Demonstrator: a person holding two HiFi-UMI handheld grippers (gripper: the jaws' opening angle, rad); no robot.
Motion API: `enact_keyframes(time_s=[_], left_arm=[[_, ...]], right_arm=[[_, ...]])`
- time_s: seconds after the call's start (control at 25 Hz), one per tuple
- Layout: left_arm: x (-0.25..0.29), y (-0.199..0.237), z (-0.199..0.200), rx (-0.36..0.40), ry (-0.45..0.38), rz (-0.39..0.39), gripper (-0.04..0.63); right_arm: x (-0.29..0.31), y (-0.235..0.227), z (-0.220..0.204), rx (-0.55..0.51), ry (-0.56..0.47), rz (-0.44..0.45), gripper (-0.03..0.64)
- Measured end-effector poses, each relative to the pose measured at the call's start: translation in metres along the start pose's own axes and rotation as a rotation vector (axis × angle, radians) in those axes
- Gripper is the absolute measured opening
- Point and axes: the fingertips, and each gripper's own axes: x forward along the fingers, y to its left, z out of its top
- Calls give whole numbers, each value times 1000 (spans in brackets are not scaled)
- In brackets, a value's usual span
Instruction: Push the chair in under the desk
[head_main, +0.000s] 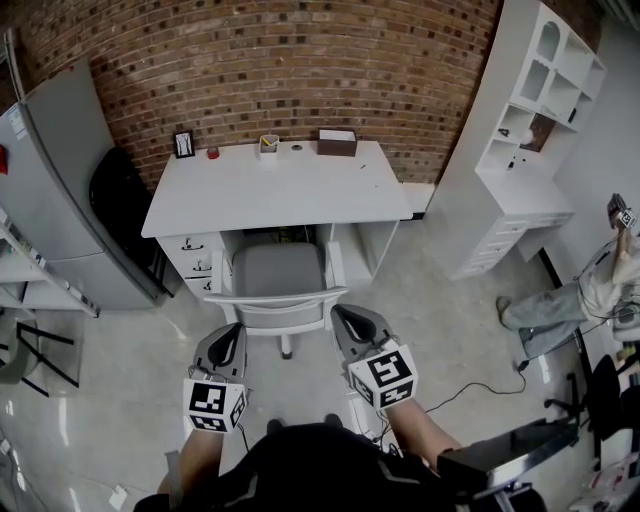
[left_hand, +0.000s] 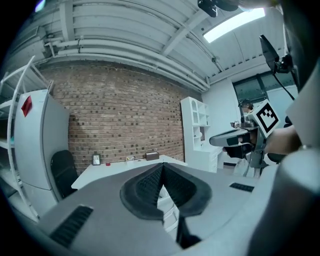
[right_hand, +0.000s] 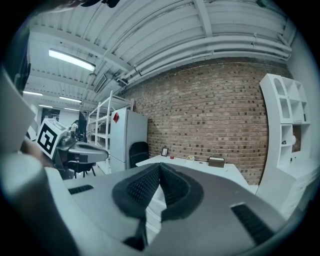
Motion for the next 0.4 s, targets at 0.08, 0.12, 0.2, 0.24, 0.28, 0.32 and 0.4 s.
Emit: enact_keyframes(time_s=[0.08, 0.12, 0.2, 0.24, 0.28, 0.32, 0.4], left_arm=[[1, -2, 0, 7, 3, 0, 8], [1, -2, 1, 2, 2, 4, 8], [2, -1, 2, -6, 0, 15, 8], [2, -1, 2, -8, -1, 18, 8], [2, -1, 1, -8, -1, 21, 8], [3, -2, 1, -8, -1, 23, 8], [3, -2, -1, -10, 0, 29, 8]], right_arm=[[0, -2, 3, -6, -4, 3, 8], [1, -3, 3, -9, -4, 3, 8], [1, -6, 3, -10, -1, -1, 8], [1, -8, 2, -9, 1, -4, 8], [1, -9, 1, -7, 3, -6, 8], [1, -10, 0, -6, 4, -8, 8], [1, -12, -2, -6, 7, -9, 8]])
